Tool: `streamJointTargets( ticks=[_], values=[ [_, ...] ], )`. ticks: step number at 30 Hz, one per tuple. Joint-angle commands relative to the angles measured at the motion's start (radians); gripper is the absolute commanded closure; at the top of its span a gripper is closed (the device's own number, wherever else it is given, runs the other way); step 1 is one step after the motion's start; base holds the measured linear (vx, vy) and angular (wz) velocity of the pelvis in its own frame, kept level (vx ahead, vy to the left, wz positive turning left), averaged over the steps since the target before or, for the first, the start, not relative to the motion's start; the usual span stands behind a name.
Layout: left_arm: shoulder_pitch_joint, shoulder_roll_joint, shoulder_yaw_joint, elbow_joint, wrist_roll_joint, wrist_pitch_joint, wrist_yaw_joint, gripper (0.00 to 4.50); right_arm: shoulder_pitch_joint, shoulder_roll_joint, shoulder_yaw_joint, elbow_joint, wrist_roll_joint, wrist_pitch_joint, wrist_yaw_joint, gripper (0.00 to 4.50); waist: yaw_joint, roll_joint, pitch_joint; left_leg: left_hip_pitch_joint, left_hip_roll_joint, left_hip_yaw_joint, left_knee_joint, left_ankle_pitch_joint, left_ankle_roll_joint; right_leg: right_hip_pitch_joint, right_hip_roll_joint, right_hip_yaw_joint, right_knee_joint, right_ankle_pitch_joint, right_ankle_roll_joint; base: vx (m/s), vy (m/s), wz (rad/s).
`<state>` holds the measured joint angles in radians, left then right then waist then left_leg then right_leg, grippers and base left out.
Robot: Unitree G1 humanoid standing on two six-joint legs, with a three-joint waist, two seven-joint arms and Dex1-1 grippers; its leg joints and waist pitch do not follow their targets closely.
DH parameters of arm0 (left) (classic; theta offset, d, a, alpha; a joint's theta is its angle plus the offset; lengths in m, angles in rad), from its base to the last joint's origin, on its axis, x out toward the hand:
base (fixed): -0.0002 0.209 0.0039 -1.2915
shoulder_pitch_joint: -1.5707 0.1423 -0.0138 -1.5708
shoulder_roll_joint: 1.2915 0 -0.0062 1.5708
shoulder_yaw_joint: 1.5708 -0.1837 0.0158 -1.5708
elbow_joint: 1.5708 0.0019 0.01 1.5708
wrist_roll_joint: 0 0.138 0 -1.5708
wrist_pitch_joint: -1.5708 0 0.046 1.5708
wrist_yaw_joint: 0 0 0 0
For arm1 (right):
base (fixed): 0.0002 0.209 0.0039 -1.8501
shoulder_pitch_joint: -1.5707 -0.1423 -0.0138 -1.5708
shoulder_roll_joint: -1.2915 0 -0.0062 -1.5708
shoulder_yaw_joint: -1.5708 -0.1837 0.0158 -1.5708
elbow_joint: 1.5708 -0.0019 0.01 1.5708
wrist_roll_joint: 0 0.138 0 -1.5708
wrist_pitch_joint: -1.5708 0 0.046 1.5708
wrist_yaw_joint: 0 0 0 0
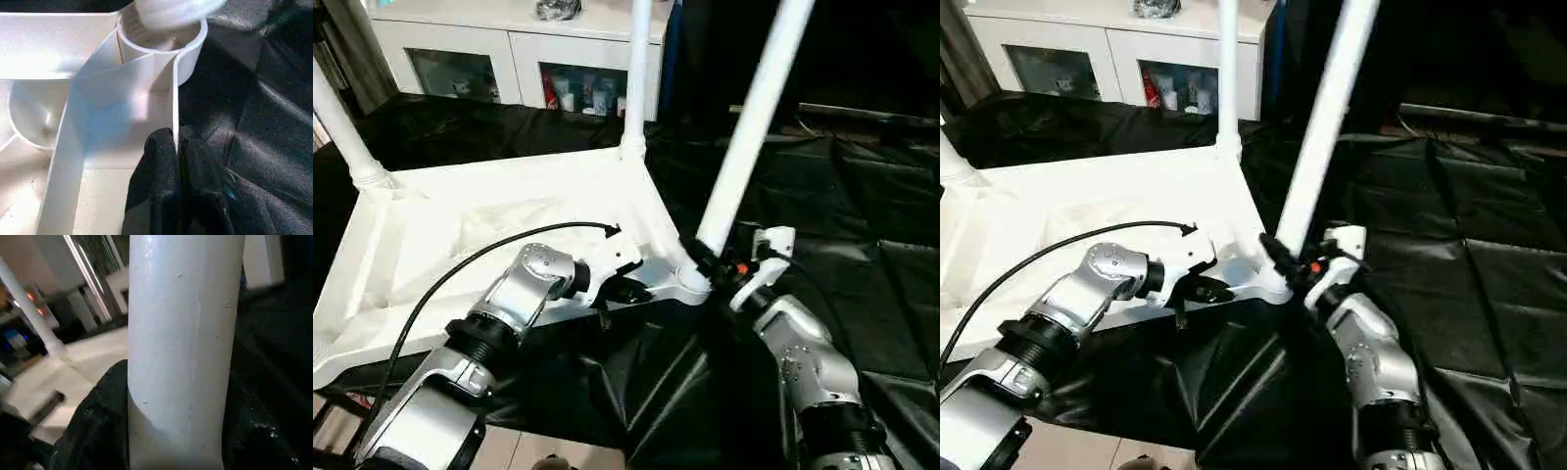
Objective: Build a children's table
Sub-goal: Insert table leg to table base
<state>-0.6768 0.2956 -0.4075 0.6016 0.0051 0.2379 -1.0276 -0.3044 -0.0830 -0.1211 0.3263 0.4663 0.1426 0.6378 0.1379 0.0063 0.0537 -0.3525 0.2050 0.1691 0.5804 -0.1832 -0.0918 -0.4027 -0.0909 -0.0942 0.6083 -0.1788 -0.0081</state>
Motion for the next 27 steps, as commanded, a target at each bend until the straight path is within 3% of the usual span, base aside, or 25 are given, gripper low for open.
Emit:
streamJointTargets(
  ticks=[1, 4, 5, 13, 16, 23, 27],
  values=[
    [-0.002, 0.017, 0.008, 0.004, 0.025, 0.01, 0.018, 4.5, -0.009, 0.013, -0.01, -0.023, 0.015, -0.036, 0.014, 2.54, 0.002, 0.004, -0.059, -0.002, 0.025, -0.009, -0.084, -0.285, 0.004, 0.049, -0.068, 0.054, -0.093, -0.343, -0.151, 0.0, 0.0, 0.0],
    [-0.003, 0.015, 0.011, 0.001, 0.027, 0.014, 0.015, 4.5, -0.035, 0.028, -0.025, 0.026, -0.003, -0.098, -0.012, 2.54, 0.002, 0.005, -0.06, -0.001, 0.027, -0.008, -0.084, -0.278, -0.001, 0.046, -0.07, 0.055, -0.092, -0.339, -0.157, 0.0, 0.0, 0.0],
    [-0.001, 0.015, 0.011, -0.001, 0.027, 0.016, 0.014, 4.5, -0.042, 0.032, -0.029, 0.042, -0.004, -0.107, -0.016, 2.54, 0.003, 0.011, -0.059, 0.0, 0.027, -0.009, -0.085, -0.279, -0.004, 0.047, -0.069, 0.054, -0.09, -0.334, -0.162, 0.0, 0.0, 0.0],
    [0.006, 0.011, 0.005, -0.006, 0.027, 0.021, 0.012, 4.5, -0.076, 0.03, -0.015, 0.242, -0.1, -0.236, -0.057, 2.54, -0.002, 0.012, -0.063, -0.003, 0.025, -0.006, -0.081, -0.263, -0.004, 0.053, -0.066, 0.053, -0.082, -0.256, -0.194, 0.0, 0.0, 0.0],
    [0.006, 0.011, 0.005, -0.006, 0.026, 0.022, 0.01, 4.5, -0.103, 0.034, -0.014, 0.323, -0.121, -0.289, -0.066, 2.54, -0.008, 0.018, -0.06, 0.001, 0.025, -0.006, -0.082, -0.283, -0.002, 0.05, -0.067, 0.053, -0.087, -0.285, -0.194, 0.0, 0.0, 0.0],
    [0.008, 0.015, 0.006, -0.006, 0.027, 0.023, 0.013, 4.5, -0.123, 0.043, -0.006, 0.368, -0.134, -0.328, -0.043, 2.54, -0.017, 0.014, -0.06, -0.002, 0.025, -0.008, -0.084, -0.294, 0.01, 0.052, -0.066, 0.053, -0.088, -0.312, -0.193, 0.0, 0.0, 0.0],
    [0.011, 0.017, 0.011, -0.012, 0.027, 0.026, 0.016, 4.5, -0.091, 0.041, 0.023, 0.343, -0.148, -0.35, -0.012, 2.54, -0.018, 0.012, -0.059, -0.002, 0.027, -0.007, -0.084, -0.282, 0.017, 0.052, -0.064, 0.053, -0.086, -0.296, -0.199, 0.0, 0.0, 0.0]
  ],
)
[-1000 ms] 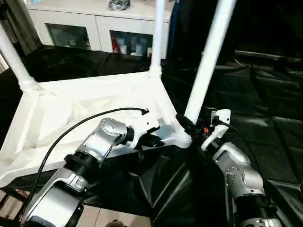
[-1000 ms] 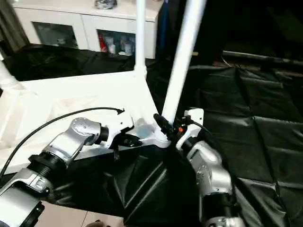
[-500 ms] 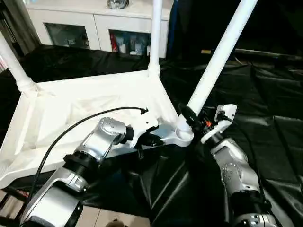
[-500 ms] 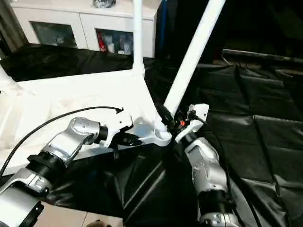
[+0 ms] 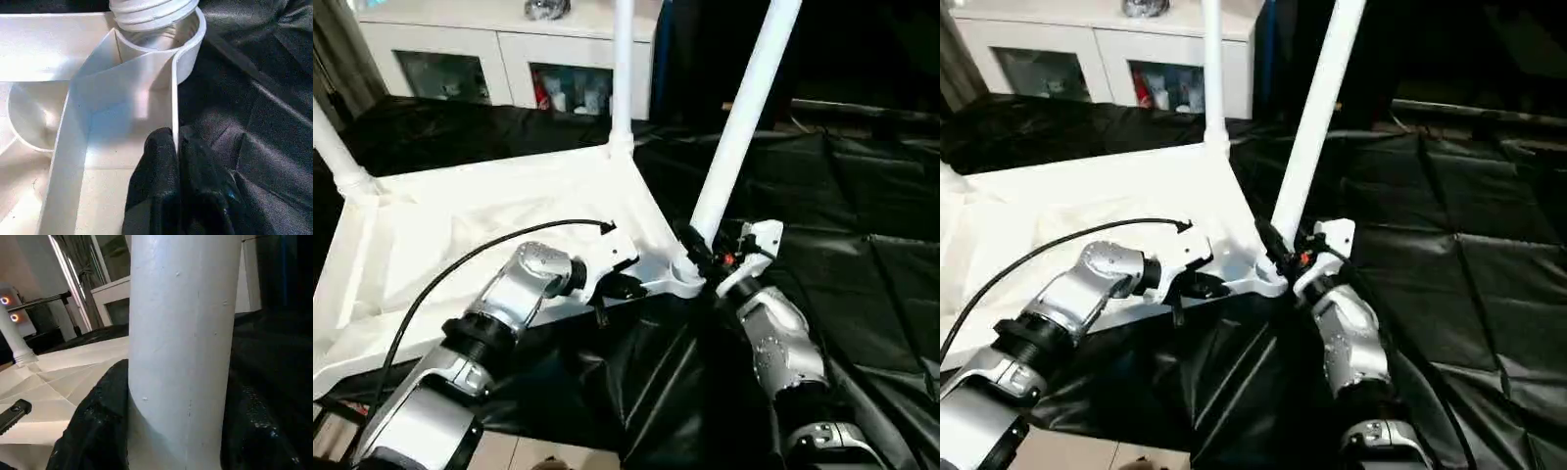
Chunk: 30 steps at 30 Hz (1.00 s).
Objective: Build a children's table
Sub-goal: Insert table leg to table base
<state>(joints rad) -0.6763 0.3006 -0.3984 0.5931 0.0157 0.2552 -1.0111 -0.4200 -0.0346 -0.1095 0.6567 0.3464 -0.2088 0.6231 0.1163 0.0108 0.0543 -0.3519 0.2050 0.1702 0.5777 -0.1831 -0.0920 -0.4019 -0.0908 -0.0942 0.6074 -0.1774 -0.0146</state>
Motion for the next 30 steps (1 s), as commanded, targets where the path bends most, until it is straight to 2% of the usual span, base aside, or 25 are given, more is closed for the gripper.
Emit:
streamJointTargets(
  ticks=[1, 4, 7, 8, 18, 30],
  values=[
    [0.011, 0.012, 0.002, -0.004, 0.018, 0.01, 0.0, 4.5, 0.035, -0.012, 0.023, 0.007, -0.043, -0.013, 0.007, 2.54, 0.003, 0.006, -0.06, -0.003, 0.027, -0.008, -0.081, -0.281, 0.018, 0.051, -0.065, 0.053, -0.085, -0.295, -0.193, 0.0, 0.0, 0.0],
    [0.012, 0.011, 0.005, -0.003, 0.02, 0.01, 0.004, 4.5, 0.071, -0.029, 0.051, -0.019, -0.088, -0.054, 0.005, 2.54, 0.004, 0.004, -0.061, -0.004, 0.026, -0.006, -0.079, -0.258, 0.022, 0.052, -0.064, 0.054, -0.081, -0.263, -0.197, 0.0, 0.0, 0.0],
    [0.011, 0.01, 0.006, -0.002, 0.02, 0.01, 0.006, 4.5, 0.094, -0.046, 0.053, -0.036, -0.113, -0.086, -0.006, 2.54, 0.005, 0.005, -0.06, -0.004, 0.025, -0.006, -0.079, -0.261, 0.025, 0.052, -0.065, 0.054, -0.084, -0.28, -0.193, 0.0, 0.0, 0.0],
    [0.011, 0.01, 0.006, -0.001, 0.02, 0.01, 0.006, 4.5, 0.095, -0.047, 0.052, -0.036, -0.113, -0.088, -0.006, 2.54, 0.007, 0.004, -0.06, -0.001, 0.026, -0.005, -0.078, -0.261, 0.027, 0.051, -0.065, 0.055, -0.085, -0.28, -0.19, 0.0, 0.0, 0.0],
    [0.0, 0.002, 0.009, 0.018, 0.025, 0.003, 0.011, 4.5, 0.149, -0.083, 0.03, -0.063, -0.118, -0.121, -0.028, 2.54, 0.021, 0.005, -0.061, -0.002, 0.026, -0.005, -0.078, -0.252, 0.034, 0.053, -0.063, 0.055, -0.082, -0.251, -0.191, 0.0, 0.0, 0.0],
    [-0.001, 0.011, 0.012, 0.024, 0.029, -0.003, 0.004, 4.5, 0.198, -0.107, 0.015, -0.137, -0.103, -0.114, -0.039, 2.55, 0.023, 0.007, -0.06, -0.002, 0.027, -0.007, -0.081, -0.265, 0.032, 0.053, -0.063, 0.055, -0.085, -0.27, -0.179, 0.0, 0.0, 0.0]
  ],
)
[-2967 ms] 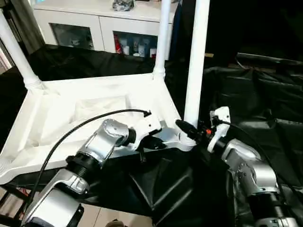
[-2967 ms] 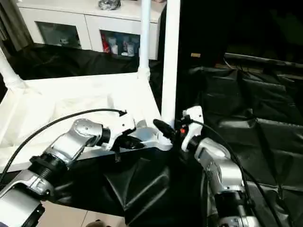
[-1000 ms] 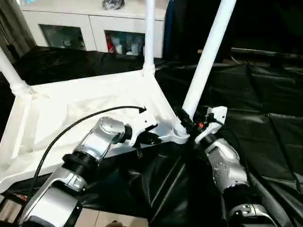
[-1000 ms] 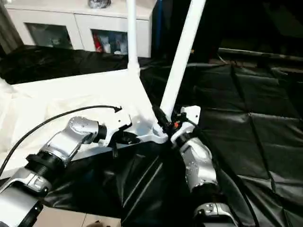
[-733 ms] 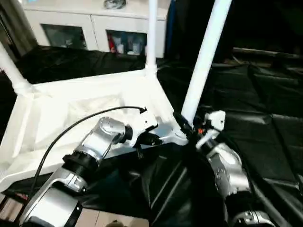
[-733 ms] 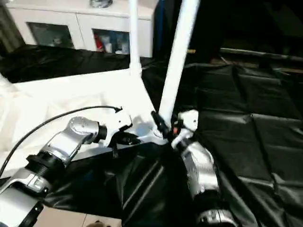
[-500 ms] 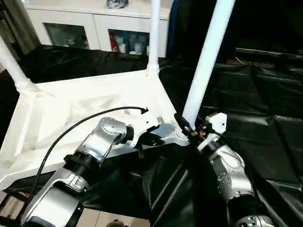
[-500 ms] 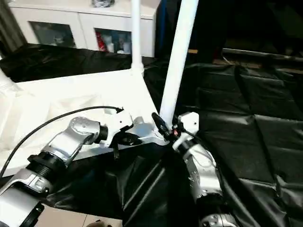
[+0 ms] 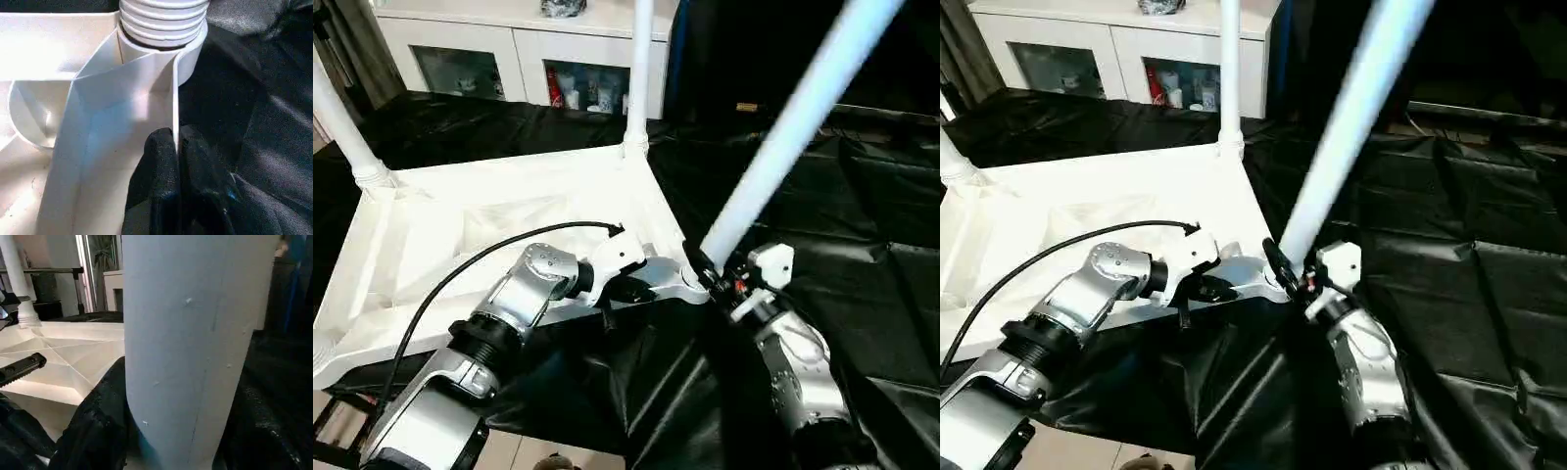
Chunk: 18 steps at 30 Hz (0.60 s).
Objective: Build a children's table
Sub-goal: Insert table leg to table base
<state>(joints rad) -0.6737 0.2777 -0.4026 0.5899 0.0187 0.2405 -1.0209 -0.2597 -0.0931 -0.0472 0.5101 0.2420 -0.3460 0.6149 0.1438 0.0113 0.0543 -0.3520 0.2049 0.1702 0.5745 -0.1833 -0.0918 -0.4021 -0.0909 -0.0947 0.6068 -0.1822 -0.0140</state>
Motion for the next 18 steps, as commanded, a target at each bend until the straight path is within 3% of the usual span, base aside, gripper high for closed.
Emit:
streamJointTargets(
  ticks=[1, 7, 11, 12, 14, 18],
  values=[
    [-0.004, 0.034, 0.016, 0.028, 0.026, 0.01, 0.013, 4.5, 0.043, -0.053, -0.049, -0.003, 0.004, 0.027, -0.03, 2.55, -0.004, 0.007, -0.06, -0.003, 0.026, -0.007, -0.077, -0.261, 0.033, 0.054, -0.062, 0.055, -0.084, -0.256, -0.182, 0.0, 0.0, 0.0],
    [-0.005, 0.028, 0.012, 0.023, 0.024, 0.011, 0.005, 4.5, 0.042, -0.068, -0.041, -0.036, 0.001, 0.064, -0.029, 2.55, -0.004, 0.005, -0.059, -0.002, 0.026, -0.006, -0.077, -0.264, 0.034, 0.054, -0.062, 0.055, -0.087, -0.276, -0.176, 0.0, 0.0, 0.0],
    [0.001, 0.03, 0.002, 0.003, 0.024, 0.013, -0.01, 4.5, 0.002, -0.102, -0.011, -0.083, 0.006, 0.176, 0.013, 2.55, -0.004, 0.004, -0.061, -0.003, 0.025, -0.007, -0.076, -0.25, 0.035, 0.057, -0.06, 0.054, -0.084, -0.256, -0.175, 0.0, 0.0, 0.0],
    [0.003, 0.031, 0.001, -0.001, 0.024, 0.014, -0.012, 4.5, -0.005, -0.109, -0.006, -0.093, 0.009, 0.201, 0.023, 2.55, -0.005, -0.003, -0.06, -0.004, 0.025, -0.006, -0.075, -0.245, 0.038, 0.057, -0.06, 0.055, -0.083, -0.251, -0.177, 0.0, 0.0, 0.0],
    [0.007, 0.035, -0.005, -0.01, 0.026, 0.017, -0.02, 4.5, -0.033, -0.133, -0.001, -0.115, 0.036, 0.276, 0.054, 2.55, -0.002, -0.003, -0.063, -0.005, 0.025, -0.005, -0.071, -0.211, 0.045, 0.058, -0.062, 0.056, -0.078, -0.221, -0.181, 0.0, 0.0, 0.0],
    [0.013, 0.038, -0.012, -0.019, 0.03, 0.018, -0.025, 4.5, -0.077, -0.167, 0.006, -0.125, 0.058, 0.349, 0.089, 2.55, -0.003, -0.006, -0.065, -0.007, 0.024, -0.003, -0.068, -0.185, 0.051, 0.059, -0.061, 0.053, -0.075, -0.195, -0.192, 0.0, 0.0, 0.0]
  ],
)
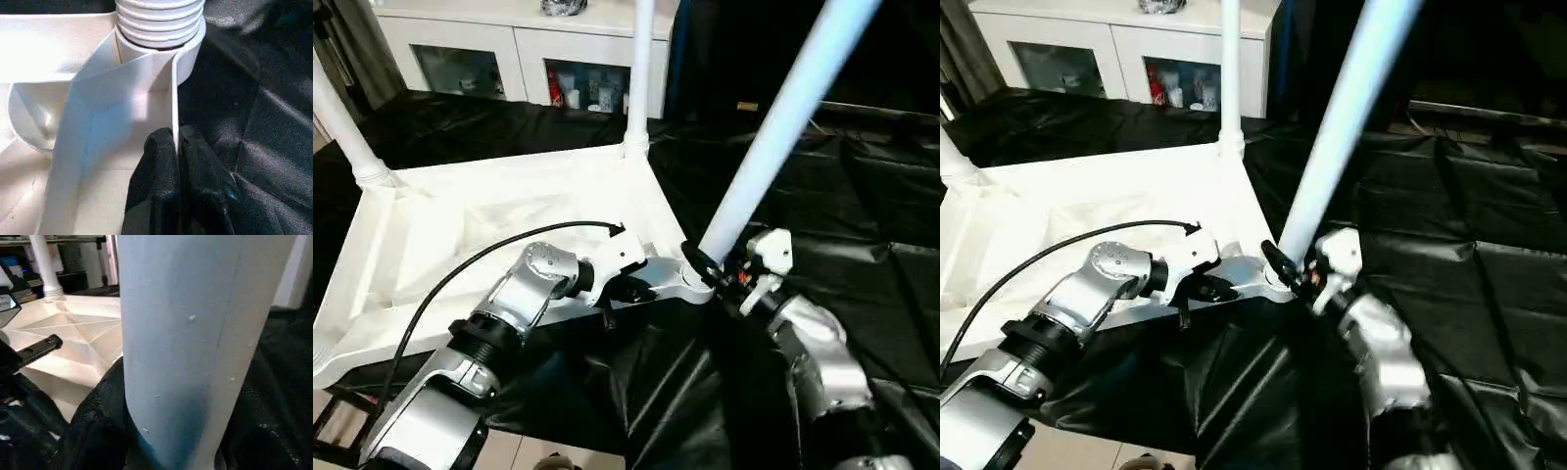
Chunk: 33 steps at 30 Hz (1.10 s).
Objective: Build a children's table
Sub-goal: Insert table leg to table base
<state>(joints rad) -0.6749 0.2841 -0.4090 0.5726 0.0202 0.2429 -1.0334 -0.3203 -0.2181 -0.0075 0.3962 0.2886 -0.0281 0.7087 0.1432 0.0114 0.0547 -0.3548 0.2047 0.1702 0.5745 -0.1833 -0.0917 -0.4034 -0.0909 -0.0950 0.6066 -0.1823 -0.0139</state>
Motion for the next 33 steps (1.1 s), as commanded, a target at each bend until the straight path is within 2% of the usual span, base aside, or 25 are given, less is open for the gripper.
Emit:
streamJointTargets(
  ticks=[1, 2, 3, 5, 8, 9, 10, 12, 13, 17, 21, 23, 28, 33],
  values=[
    [0.015, 0.032, -0.007, -0.003, 0.029, 0.016, -0.013, 4.5, -0.025, -0.05, -0.031, -0.013, 0.014, 0.049, 0.003, 2.55, -0.002, -0.005, -0.065, -0.004, 0.024, -0.003, -0.066, -0.18, 0.052, 0.06, -0.061, 0.054, -0.074, -0.196, -0.192, 0.0, 0.0, 0.0],
    [0.015, 0.032, -0.008, -0.004, 0.03, 0.016, -0.014, 4.5, -0.038, -0.059, -0.027, -0.013, 0.022, 0.071, 0.022, 2.55, -0.002, -0.009, -0.066, -0.005, 0.023, -0.002, -0.065, -0.175, 0.053, 0.061, -0.06, 0.053, -0.074, -0.193, -0.192, 0.0, 0.0, 0.0],
    [0.016, 0.032, -0.008, -0.005, 0.03, 0.016, -0.014, 4.5, -0.045, -0.065, -0.025, -0.014, 0.026, 0.085, 0.034, 2.55, -0.001, -0.007, -0.066, -0.005, 0.024, -0.003, -0.065, -0.167, 0.054, 0.061, -0.062, 0.053, -0.073, -0.19, -0.193, 0.0, 0.0, 0.0],
    [0.017, 0.032, -0.009, -0.007, 0.03, 0.017, -0.015, 4.5, -0.055, -0.081, -0.013, -0.018, 0.022, 0.112, 0.06, 2.55, 0.0, -0.01, -0.066, -0.006, 0.023, -0.002, -0.063, -0.158, 0.055, 0.061, -0.061, 0.053, -0.072, -0.19, -0.191, 0.0, 0.0, 0.0],
    [0.018, 0.032, -0.011, -0.009, 0.03, 0.019, -0.017, 4.5, -0.074, -0.114, 0.026, -0.011, -0.004, 0.172, 0.109, 2.55, 0.0, -0.01, -0.067, -0.007, 0.023, -0.002, -0.061, -0.144, 0.056, 0.061, -0.061, 0.052, -0.07, -0.182, -0.191, 0.0, 0.0, 0.0],
    [0.018, 0.032, -0.011, -0.009, 0.03, 0.019, -0.017, 4.5, -0.074, -0.114, 0.026, -0.011, -0.004, 0.172, 0.109, 2.55, 0.001, -0.01, -0.067, -0.006, 0.023, -0.002, -0.061, -0.144, 0.054, 0.062, -0.06, 0.051, -0.071, -0.187, -0.19, 0.0, 0.0, 0.0],
    [0.022, 0.033, -0.013, -0.015, 0.031, 0.021, -0.018, 4.5, -0.078, -0.128, 0.044, -0.011, -0.009, 0.197, 0.13, 2.55, -0.001, -0.016, -0.066, -0.007, 0.022, 0.0, -0.061, -0.144, 0.055, 0.062, -0.059, 0.052, -0.072, -0.189, -0.188, 0.0, 0.0, 0.0],
    [0.026, 0.033, -0.015, -0.02, 0.031, 0.023, -0.018, 4.5, -0.08, -0.136, 0.059, -0.015, -0.007, 0.218, 0.147, 2.55, 0.001, -0.014, -0.066, -0.007, 0.021, 0.0, -0.061, -0.151, 0.054, 0.062, -0.062, 0.052, -0.074, -0.216, -0.18, 0.0, 0.0, 0.0],
    [0.028, 0.033, -0.016, -0.022, 0.031, 0.024, -0.018, 4.5, -0.082, -0.139, 0.065, -0.017, -0.006, 0.229, 0.154, 2.55, -0.001, -0.017, -0.065, -0.007, 0.021, -0.001, -0.061, -0.154, 0.054, 0.062, -0.061, 0.051, -0.076, -0.235, -0.172, 0.0, 0.0, 0.0],
    [0.032, 0.031, -0.017, -0.027, 0.034, 0.027, -0.017, 4.5, -0.091, -0.145, 0.078, -0.018, -0.007, 0.251, 0.173, 2.55, -0.002, -0.017, -0.066, -0.005, 0.022, -0.001, -0.061, -0.163, 0.051, 0.059, -0.062, 0.051, -0.078, -0.264, -0.163, 0.0, 0.0, 0.0],
    [0.033, 0.032, -0.019, -0.029, 0.036, 0.027, -0.014, 4.5, -0.109, -0.129, 0.06, -0.031, 0.03, 0.289, 0.181, 2.55, 0.0, -0.018, -0.068, -0.005, 0.024, -0.002, -0.06, -0.143, 0.051, 0.059, -0.061, 0.052, -0.071, -0.205, -0.183, 0.0, 0.0, 0.0],
    [0.033, 0.032, -0.02, -0.029, 0.037, 0.027, -0.012, 4.5, -0.118, -0.118, 0.053, -0.035, 0.045, 0.297, 0.182, 2.55, 0.0, -0.019, -0.069, -0.005, 0.023, -0.001, -0.059, -0.139, 0.053, 0.06, -0.061, 0.051, -0.068, -0.19, -0.189, 0.0, 0.0, 0.0],
    [0.032, 0.03, -0.021, -0.028, 0.039, 0.026, -0.011, 4.5, -0.143, -0.089, 0.064, 0.025, 0.014, 0.269, 0.148, 2.55, -0.001, -0.018, -0.069, -0.004, 0.023, -0.001, -0.059, -0.145, 0.043, 0.059, -0.063, 0.051, -0.07, -0.213, -0.186, 0.0, 0.0, 0.0],
    [0.032, 0.03, -0.02, -0.029, 0.043, 0.027, -0.011, 4.5, -0.177, -0.05, 0.055, 0.113, -0.008, 0.231, 0.104, 2.55, -0.003, -0.014, -0.07, -0.006, 0.023, -0.002, -0.06, -0.144, 0.035, 0.06, -0.063, 0.051, -0.066, -0.191, -0.196, 0.0, 0.0, 0.0]
  ],
)
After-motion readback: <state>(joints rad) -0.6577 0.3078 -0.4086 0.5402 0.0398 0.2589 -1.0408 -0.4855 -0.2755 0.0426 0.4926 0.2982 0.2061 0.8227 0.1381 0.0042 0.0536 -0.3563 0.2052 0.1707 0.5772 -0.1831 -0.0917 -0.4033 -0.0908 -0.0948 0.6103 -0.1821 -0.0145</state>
